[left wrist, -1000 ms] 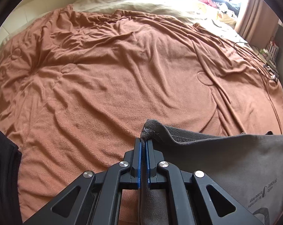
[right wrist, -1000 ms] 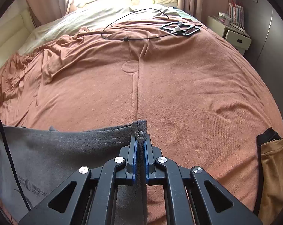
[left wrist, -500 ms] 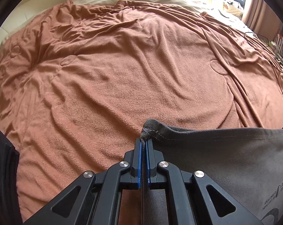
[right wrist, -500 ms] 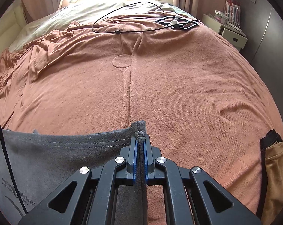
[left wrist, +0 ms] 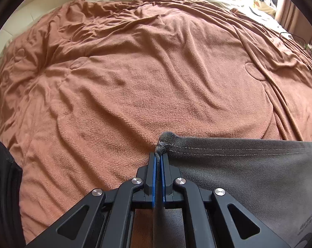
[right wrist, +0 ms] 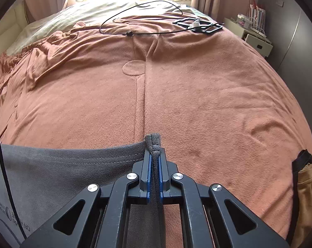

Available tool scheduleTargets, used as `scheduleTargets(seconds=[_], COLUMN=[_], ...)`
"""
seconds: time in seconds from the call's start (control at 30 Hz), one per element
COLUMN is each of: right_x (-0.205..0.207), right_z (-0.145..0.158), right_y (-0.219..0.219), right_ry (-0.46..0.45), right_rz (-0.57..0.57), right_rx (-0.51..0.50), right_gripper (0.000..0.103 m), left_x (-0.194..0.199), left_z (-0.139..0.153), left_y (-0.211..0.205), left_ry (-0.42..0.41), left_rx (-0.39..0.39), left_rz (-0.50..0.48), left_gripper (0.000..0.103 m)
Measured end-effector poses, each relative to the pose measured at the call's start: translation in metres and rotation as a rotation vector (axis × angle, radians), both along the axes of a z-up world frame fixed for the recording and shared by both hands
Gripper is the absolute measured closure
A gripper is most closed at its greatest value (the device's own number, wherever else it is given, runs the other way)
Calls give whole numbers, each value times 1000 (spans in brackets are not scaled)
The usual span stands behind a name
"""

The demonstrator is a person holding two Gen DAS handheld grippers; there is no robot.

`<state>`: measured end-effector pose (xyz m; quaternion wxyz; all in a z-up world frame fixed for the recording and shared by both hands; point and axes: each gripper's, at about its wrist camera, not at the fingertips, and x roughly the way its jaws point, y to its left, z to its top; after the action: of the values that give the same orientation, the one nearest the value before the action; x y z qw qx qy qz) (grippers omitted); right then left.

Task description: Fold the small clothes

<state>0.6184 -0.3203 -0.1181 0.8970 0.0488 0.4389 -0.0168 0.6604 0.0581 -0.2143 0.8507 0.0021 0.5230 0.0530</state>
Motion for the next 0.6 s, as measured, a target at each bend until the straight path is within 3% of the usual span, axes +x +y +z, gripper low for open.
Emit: scheduleTargets(seconds=[0.2,0.27,0.33,0.37,0.43,0.6], right_x=[5,-1,-8,-13,-27,-66], right_z=[-7,-1,11,16,25,41], right_y=[-1,-6,-11,-13,-14,-11], right_ry=[51,52,43,37,19,9], right_rz=[60,65,68,70,79,124], right_rx=[30,56,62,63,70,66], right_gripper=[97,87,76,64,51,50], left_x=[0,-7,-17,-22,-33,-65], left_z=[7,17,28,33,41,53], left_y=[-1,-1,2,4,5,2], left_ry=[26,14,-9,-16,-16,-5], left_rx=[-3,27,16,-3,-33,-35], left_rz=[-19,-10,-6,-8,-19,-70], left_gripper=[91,69,59,59,59,58])
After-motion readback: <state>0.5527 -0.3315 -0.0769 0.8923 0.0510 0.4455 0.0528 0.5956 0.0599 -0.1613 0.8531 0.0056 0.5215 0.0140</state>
